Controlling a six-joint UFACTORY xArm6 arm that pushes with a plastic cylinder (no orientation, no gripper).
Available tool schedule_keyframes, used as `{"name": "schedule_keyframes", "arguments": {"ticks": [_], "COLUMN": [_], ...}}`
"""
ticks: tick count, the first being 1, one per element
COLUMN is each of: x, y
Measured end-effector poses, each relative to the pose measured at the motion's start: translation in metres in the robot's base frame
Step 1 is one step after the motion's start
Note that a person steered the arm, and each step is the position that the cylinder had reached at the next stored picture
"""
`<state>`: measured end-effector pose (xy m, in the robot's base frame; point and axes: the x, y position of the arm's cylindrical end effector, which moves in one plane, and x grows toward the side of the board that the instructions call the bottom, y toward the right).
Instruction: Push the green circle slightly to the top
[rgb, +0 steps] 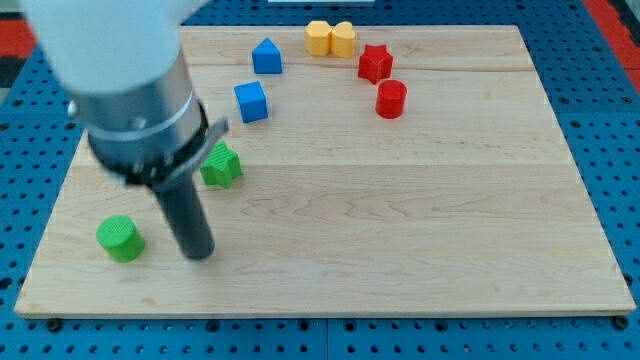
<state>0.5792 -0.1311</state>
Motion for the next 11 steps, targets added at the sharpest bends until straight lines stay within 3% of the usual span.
{"name": "schedule_keyframes", "arguments": {"ticks": [1, 3, 11], "x": [0.001, -0.029, -0.040], "y": [-0.052, -0.073, -0.107]}}
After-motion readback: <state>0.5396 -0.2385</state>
